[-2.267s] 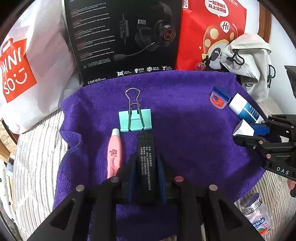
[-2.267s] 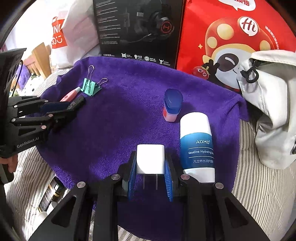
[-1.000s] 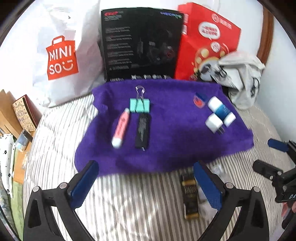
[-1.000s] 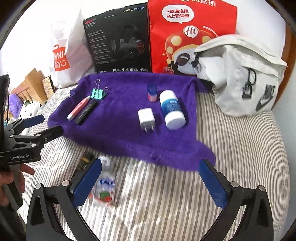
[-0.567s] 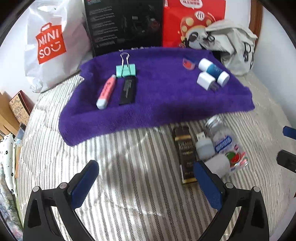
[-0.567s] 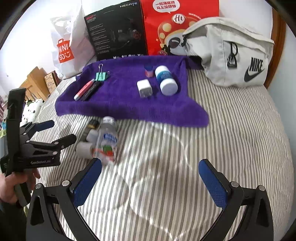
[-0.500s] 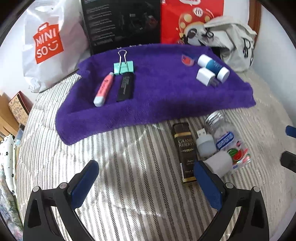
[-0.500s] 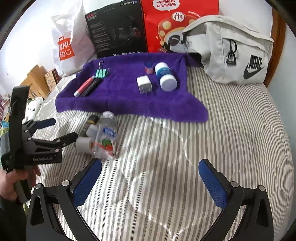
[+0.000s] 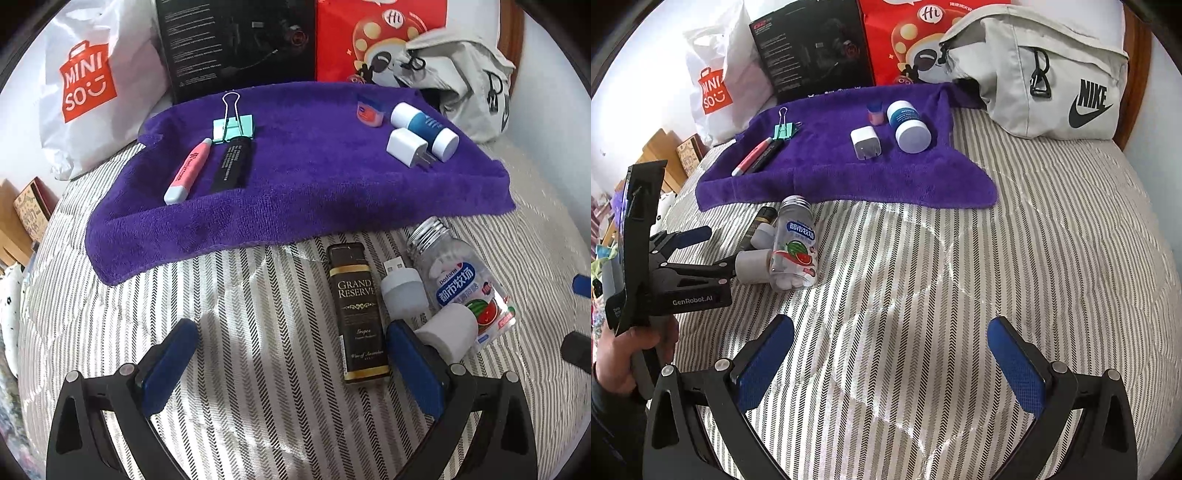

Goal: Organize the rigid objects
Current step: 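Grasp the black-and-gold Grand Reserve bottle with the left gripper, then grasp the clear watermelon candy jar with the right gripper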

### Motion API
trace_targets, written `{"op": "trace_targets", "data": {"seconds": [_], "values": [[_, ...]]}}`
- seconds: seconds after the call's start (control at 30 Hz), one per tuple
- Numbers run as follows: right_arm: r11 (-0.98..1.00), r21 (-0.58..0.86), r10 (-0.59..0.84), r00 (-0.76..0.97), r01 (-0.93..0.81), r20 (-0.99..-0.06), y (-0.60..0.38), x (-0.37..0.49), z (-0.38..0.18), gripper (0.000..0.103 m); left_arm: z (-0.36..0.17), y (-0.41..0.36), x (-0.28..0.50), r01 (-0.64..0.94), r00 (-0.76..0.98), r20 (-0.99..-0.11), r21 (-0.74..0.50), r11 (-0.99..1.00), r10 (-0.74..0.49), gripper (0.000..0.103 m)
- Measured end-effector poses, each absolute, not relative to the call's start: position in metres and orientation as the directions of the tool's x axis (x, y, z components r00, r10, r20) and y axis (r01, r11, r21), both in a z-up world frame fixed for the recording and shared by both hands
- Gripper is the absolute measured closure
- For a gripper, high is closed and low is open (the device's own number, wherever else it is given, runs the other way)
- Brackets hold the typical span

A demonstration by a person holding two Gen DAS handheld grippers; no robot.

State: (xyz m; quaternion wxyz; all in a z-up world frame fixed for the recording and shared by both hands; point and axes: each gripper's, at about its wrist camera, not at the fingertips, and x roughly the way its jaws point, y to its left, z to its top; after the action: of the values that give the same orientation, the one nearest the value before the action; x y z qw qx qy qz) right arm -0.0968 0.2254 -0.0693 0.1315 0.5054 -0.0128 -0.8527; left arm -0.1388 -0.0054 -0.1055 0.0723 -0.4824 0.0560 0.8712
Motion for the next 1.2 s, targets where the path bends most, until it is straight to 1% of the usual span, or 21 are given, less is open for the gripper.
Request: {"op": "trace_targets", "data": {"seconds": [0.03, 0.1, 0.13, 0.17, 0.2, 0.27, 0.33, 0.37, 0.57, 0.67, 0.8, 0.9, 1.2], "values": [[-0.964, 0.153, -0.237, -0.451, 0.215, -0.861, 0.224, -0.097, -0.071, 0.0, -0.105, -0.006, -0.138, -0.184, -0.528, -0.845, 0.008, -0.983, 0.092, 0.013], [-0.963, 0.153, -0.24, -0.447, 0.22, -0.862, 0.223, -0.098, -0.072, 0.0, -0.102, -0.004, -0.136, -0.192, -0.545, -0.832, 0.011, -0.981, 0.098, 0.038], [-0.962, 0.155, -0.242, -0.444, 0.225, -0.863, 0.221, -0.099, -0.074, 0.0, -0.101, -0.002, -0.136, -0.198, -0.549, -0.83, 0.013, -0.98, 0.1, 0.044], [-0.961, 0.155, -0.244, -0.442, 0.228, -0.863, 0.22, -0.099, -0.075, 0.0, -0.1, -0.001, -0.137, -0.204, -0.55, -0.828, 0.012, -0.979, 0.104, 0.054], [-0.96, 0.157, -0.247, -0.44, 0.231, -0.864, 0.219, -0.1, -0.076, 0.0, -0.1, 0.002, -0.136, -0.214, -0.55, -0.827, 0.011, -0.977, 0.111, 0.058], [-0.958, 0.161, -0.255, -0.439, 0.238, -0.862, 0.214, -0.102, -0.077, 0.0, -0.101, 0.006, -0.135, -0.229, -0.555, -0.823, 0.011, -0.973, 0.121, 0.067], [-0.954, 0.167, -0.265, -0.442, 0.247, -0.857, 0.209, -0.104, -0.078, 0.0, -0.101, 0.007, -0.136, -0.236, -0.559, -0.819, 0.006, -0.972, 0.131, 0.073], [-0.953, 0.17, -0.269, -0.444, 0.251, -0.855, 0.206, -0.105, -0.078, 0.0, -0.101, 0.007, -0.135, -0.239, -0.56, -0.817, 0.002, -0.971, 0.136, 0.081], [-0.945, 0.178, -0.293, -0.472, 0.274, -0.831, 0.186, -0.121, -0.072, 0.0, -0.1, 0.0, -0.136, -0.238, -0.554, -0.816, -0.034, -0.971, 0.165, 0.081], [-0.946, 0.165, -0.285, -0.472, 0.279, -0.834, 0.175, -0.132, -0.075, 0.0, -0.101, -0.007, -0.136, -0.238, -0.548, -0.818, -0.052, -0.97, 0.178, 0.081], [-0.953, 0.114, -0.241, -0.474, 0.281, -0.847, 0.164, -0.142, -0.082, 0.003, -0.101, -0.016, -0.135, -0.228, -0.544, -0.819, -0.063, -0.972, 0.181, 0.081], [-0.947, 0.108, -0.245, -0.465, 0.301, -0.851, 0.158, -0.146, -0.087, 0.003, -0.101, -0.024, -0.134, -0.224, -0.542, -0.819, -0.076, -0.972, 0.189, 0.081], [-0.954, 0.032, -0.173, -0.46, 0.297, -0.871, 0.14, -0.149, -0.103, 0.006, -0.101, -0.039, -0.132, -0.208, -0.545, -0.821, -0.065, -0.976, 0.17, 0.081]]}}
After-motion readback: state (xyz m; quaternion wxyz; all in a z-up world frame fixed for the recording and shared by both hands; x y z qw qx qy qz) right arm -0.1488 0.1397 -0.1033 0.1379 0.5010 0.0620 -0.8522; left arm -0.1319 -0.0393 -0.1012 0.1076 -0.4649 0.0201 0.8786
